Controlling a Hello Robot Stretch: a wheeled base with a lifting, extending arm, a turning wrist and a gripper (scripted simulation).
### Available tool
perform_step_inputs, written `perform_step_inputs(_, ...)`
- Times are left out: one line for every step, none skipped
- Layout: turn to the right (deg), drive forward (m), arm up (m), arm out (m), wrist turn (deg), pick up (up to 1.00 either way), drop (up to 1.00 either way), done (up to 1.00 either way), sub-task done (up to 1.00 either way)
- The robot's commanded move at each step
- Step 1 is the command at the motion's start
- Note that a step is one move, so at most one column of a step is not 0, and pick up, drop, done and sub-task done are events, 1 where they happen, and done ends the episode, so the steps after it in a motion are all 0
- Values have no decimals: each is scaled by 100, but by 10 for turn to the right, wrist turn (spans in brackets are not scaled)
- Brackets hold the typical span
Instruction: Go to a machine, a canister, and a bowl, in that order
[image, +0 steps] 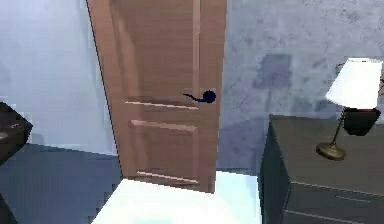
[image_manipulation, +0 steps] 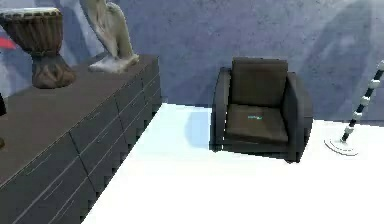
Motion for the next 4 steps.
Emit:
perform_step_inputs(450, 0, 0, 0, 0, 0, 0, 0, 0)
perform_step_inputs(450, 0, 0, 0, 0, 0, 0, 0, 0)
perform_step_inputs(90, 0, 0, 0, 0, 0, 0, 0, 0)
perform_step_inputs(0, 15, 0, 0, 0, 0, 0, 0, 0)
